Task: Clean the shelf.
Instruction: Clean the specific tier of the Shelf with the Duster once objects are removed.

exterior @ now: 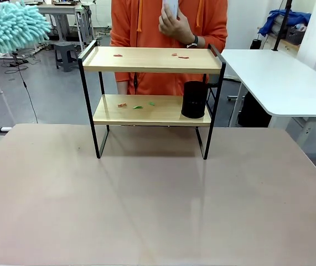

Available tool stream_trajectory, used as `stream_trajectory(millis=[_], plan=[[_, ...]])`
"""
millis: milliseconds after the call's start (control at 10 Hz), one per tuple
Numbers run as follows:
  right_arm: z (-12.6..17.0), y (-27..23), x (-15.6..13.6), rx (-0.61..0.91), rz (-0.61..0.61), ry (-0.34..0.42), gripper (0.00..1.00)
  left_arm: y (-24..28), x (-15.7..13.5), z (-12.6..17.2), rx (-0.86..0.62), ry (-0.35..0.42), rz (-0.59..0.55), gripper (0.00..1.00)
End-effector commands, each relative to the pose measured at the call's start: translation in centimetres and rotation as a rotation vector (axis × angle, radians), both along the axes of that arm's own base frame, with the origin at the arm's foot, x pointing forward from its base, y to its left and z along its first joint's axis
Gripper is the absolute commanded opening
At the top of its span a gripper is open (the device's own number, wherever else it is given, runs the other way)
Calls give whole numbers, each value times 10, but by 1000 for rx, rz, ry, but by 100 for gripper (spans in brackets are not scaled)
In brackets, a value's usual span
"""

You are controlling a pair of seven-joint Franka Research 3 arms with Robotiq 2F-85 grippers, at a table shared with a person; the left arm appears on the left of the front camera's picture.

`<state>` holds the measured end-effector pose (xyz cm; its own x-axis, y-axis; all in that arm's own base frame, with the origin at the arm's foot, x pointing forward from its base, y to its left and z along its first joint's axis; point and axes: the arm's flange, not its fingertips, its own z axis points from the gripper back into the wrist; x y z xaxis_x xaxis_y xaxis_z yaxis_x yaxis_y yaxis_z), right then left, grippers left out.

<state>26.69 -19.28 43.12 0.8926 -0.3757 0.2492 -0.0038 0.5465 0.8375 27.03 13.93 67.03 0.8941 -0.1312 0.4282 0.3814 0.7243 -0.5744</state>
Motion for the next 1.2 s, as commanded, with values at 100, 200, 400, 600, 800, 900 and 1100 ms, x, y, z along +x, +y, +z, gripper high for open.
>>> stream_trajectory(millis=[100,200,400,600,800,900,1100], plan=[[0,0,1,7,7,-35,100,-72,30,27,93,-29,87,12],[0,0,1,7,7,-35,100,-102,36,35,115,-15,119,12],[0,0,1,7,7,-35,100,-159,43,47,209,-28,144,12],[0,0,1,7,7,-35,100,-212,52,61,274,-92,216,12],[0,0,1,7,7,-35,100,-263,64,57,382,-90,255,12],[0,0,1,7,7,-35,100,-278,72,52,395,-73,260,12],[0,0,1,7,7,-35,100,-297,79,44,407,-57,214,12]])
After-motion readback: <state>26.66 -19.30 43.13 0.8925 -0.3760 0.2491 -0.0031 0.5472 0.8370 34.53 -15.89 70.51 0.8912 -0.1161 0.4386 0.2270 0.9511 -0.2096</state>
